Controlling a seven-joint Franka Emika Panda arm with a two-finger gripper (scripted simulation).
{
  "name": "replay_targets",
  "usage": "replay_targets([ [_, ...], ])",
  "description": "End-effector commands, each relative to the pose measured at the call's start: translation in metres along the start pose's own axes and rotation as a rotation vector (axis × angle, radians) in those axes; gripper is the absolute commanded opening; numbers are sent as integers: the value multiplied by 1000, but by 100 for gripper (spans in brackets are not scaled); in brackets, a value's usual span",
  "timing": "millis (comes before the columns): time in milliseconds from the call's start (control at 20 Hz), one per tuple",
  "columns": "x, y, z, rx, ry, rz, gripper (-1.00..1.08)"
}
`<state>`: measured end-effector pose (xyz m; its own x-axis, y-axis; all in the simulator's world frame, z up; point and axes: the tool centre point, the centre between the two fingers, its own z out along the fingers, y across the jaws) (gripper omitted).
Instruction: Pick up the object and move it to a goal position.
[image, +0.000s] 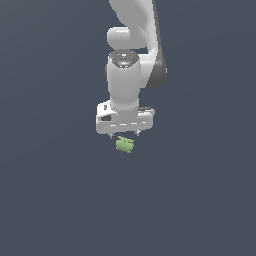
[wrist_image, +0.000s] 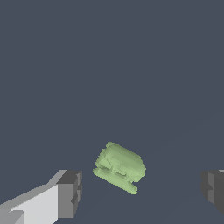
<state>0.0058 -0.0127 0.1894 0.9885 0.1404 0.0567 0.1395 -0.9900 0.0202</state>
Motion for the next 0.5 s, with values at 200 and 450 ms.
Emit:
replay_targets([
  [200,-6,1,12,0,-9,-133,100],
  [450,-12,1,25,2,-17,-268,100],
])
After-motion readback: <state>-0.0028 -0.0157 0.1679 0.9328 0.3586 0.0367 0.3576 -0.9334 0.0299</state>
